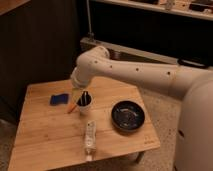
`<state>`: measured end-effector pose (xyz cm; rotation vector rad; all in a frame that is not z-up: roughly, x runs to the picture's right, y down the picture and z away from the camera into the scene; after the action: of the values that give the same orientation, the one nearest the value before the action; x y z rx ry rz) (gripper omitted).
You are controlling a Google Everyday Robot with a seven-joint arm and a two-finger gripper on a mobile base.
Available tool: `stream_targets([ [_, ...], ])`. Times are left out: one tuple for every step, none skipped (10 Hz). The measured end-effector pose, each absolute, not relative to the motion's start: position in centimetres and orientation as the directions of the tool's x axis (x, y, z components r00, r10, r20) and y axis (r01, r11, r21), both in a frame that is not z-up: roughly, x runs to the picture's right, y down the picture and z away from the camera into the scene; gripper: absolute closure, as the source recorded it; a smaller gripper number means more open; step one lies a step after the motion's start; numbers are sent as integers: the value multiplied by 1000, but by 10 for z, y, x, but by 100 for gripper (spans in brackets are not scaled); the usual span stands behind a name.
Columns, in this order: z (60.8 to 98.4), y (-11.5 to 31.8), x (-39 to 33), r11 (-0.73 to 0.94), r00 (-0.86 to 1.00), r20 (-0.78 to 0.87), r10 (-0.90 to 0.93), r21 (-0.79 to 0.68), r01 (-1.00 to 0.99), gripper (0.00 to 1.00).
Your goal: Move the arm in a circular motion
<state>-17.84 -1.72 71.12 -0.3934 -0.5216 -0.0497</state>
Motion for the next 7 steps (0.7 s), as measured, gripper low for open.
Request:
stream_targets([
  [708,-28,-201,922,857,516,-9,-326,206,20],
  [707,-41,-225,918,845,532,-62,-301,257,20],
  [707,-54,-242,914,835,542,-97,-283,289,20],
  [709,-78,-261,912,826,547,-135,-258,320,20],
  [709,-110,-281,910,818,549,-175,-227,347,20],
  [707,-134,-289,912,813,550,-189,-208,353,20],
  [708,-165,-291,917,813,546,-200,-188,352,20],
])
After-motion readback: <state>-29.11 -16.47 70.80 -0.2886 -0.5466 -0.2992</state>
